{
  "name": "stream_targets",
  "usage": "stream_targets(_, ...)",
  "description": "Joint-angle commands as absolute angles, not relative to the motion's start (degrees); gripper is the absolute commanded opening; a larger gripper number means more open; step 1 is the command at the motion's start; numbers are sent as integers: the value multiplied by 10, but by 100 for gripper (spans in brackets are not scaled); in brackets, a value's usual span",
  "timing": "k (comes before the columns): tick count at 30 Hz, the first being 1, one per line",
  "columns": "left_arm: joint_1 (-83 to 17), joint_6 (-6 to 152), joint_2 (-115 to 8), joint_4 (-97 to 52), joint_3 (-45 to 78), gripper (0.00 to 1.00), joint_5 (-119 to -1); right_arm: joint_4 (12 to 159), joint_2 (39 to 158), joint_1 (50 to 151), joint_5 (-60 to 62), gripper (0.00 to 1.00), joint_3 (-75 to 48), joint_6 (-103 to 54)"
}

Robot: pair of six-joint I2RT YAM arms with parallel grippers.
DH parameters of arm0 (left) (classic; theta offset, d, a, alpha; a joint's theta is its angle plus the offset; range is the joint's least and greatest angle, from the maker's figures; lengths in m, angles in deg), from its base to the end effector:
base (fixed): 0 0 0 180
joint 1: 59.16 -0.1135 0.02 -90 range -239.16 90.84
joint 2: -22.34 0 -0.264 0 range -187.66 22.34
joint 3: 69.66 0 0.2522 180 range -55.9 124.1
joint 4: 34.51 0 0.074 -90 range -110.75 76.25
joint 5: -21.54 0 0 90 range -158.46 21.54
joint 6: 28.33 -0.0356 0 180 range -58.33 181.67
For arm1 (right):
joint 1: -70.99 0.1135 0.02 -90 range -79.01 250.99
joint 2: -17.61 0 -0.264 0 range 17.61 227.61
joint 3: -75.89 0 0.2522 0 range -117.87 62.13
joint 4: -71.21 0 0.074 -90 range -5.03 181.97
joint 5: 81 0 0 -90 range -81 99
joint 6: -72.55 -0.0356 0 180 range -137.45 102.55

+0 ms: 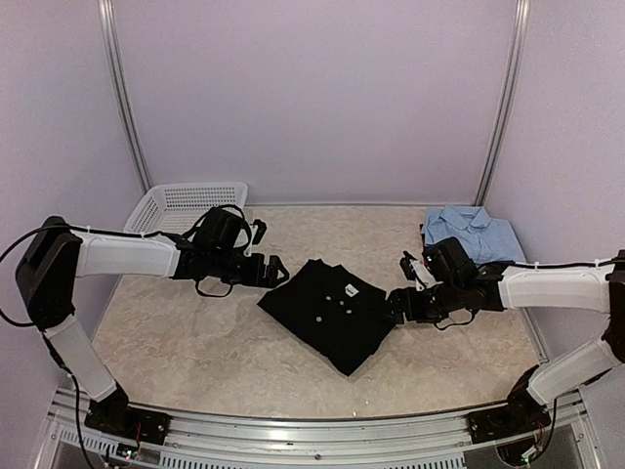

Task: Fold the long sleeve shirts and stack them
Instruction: Rotate the square-folded shirt at the center of the board.

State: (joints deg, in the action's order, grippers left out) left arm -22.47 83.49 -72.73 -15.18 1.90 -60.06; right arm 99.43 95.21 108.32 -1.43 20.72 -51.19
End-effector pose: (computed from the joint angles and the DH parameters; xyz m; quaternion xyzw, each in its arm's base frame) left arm 0.2813 -0.2161 0.2016 0.1473 0.9026 -0.2535 0.3153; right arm 0.2072 0.1662 0.1908 -0.0600 0.9363 0.2645 0.2231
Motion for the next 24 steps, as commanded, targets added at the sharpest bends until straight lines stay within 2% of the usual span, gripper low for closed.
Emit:
stream_targets(1, -240, 820, -787, -182, 49, 99, -573, 925, 960, 1097, -25, 77, 233, -567)
stream_targets(4, -246, 823, -831, -198, 53, 99, -556, 898, 983, 1098, -37, 66, 238, -571)
stream_targets(7, -246, 830, -852, -223, 42, 99, -537, 875, 1000, 1099, -45, 48, 239, -569)
stream_targets(8, -246, 833, -855, -234, 32, 99, -529, 872, 1004, 1099, -42, 39, 236, -566)
stream_targets(10, -246, 844, -848, -255, 11, 99, -510, 876, 1015, 1099, -33, 30, 227, -560)
stream_targets(15, -225, 870, -811, -317, -69, 98, -481, 904, 1055, 1094, -3, 24, 183, -518)
stream_targets(24, -155, 915, -729, -311, -161, 98, -561, 925, 1176, 1040, -9, 22, 67, -394)
